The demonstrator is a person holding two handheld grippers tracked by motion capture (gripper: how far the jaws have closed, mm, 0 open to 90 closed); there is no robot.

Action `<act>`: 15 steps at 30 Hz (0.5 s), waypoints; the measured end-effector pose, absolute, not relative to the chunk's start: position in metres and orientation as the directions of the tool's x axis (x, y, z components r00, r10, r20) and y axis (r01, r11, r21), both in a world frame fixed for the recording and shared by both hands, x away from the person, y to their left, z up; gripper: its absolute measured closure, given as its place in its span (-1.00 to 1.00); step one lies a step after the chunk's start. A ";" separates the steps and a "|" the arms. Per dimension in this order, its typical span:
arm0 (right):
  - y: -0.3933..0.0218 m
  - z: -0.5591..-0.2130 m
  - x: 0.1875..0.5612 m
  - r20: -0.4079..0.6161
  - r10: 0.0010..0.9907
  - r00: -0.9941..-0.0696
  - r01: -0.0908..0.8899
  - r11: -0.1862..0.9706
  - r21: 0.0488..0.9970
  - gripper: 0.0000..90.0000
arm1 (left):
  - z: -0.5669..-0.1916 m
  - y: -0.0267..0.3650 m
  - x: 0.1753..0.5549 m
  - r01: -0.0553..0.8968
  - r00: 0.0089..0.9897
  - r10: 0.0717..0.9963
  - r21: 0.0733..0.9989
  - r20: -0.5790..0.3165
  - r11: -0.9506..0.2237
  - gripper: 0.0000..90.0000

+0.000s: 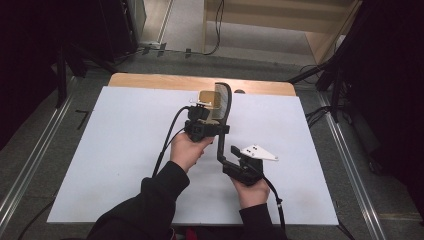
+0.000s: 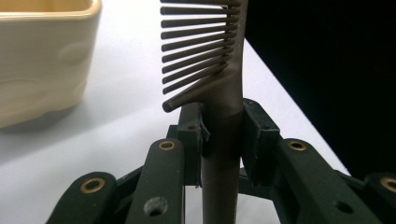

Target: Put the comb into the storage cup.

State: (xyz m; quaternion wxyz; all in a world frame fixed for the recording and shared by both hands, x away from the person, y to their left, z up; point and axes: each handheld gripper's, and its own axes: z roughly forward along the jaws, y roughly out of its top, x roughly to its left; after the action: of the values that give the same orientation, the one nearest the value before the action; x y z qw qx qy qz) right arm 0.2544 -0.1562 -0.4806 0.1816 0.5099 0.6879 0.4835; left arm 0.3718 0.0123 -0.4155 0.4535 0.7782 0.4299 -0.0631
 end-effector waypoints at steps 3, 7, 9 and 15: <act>-0.154 -0.483 0.257 0.250 0.866 -0.434 0.534 0.024 0.845 -0.21 | -0.415 0.016 0.372 0.719 0.630 0.615 0.656 -0.475 -0.229 0.61; -0.152 -0.485 0.261 0.252 0.856 -0.450 0.556 0.048 0.830 -0.23 | -0.414 0.021 0.373 0.705 0.641 0.619 0.667 -0.454 -0.241 0.61; -0.151 -0.486 0.262 0.251 0.852 -0.460 0.558 0.057 0.828 -0.25 | -0.413 0.024 0.373 0.703 0.642 0.620 0.669 -0.451 -0.241 0.61; -0.147 -0.487 0.262 0.282 0.821 -0.497 0.584 0.076 0.808 -0.37 | -0.414 0.032 0.372 0.696 0.649 0.624 0.672 -0.436 -0.254 0.61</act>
State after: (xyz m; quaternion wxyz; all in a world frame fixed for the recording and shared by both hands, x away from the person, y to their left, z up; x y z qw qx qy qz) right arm 0.2618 -0.1467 -0.4875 0.1243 0.4860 0.7228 0.4753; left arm 0.3722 0.0324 -0.4143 0.4461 0.7908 0.4171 -0.0404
